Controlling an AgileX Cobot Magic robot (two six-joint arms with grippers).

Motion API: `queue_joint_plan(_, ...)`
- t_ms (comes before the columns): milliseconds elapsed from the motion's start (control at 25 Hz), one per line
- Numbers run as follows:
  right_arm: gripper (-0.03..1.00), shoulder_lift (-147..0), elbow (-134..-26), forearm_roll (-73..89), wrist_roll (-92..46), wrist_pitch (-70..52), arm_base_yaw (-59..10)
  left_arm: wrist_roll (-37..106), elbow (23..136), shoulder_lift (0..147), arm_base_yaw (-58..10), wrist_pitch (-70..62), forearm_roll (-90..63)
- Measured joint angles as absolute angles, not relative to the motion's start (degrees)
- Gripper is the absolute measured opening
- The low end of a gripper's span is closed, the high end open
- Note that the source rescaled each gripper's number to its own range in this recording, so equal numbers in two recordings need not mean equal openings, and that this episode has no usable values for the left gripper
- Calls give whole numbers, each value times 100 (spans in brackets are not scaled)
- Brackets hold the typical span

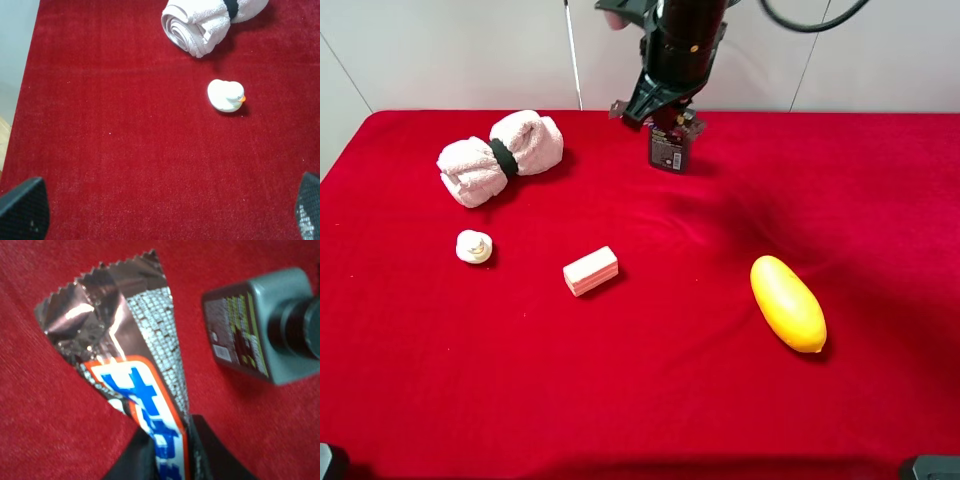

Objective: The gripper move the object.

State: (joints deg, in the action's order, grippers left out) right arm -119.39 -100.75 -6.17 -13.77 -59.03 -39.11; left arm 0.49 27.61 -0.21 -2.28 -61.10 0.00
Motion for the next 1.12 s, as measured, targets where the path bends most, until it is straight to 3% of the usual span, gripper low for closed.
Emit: queue_joint_plan(1120, 1, -13280, -10309, -344, -1587, -5405, -4255, 49, 2761, -21, -228, -6110, 0)
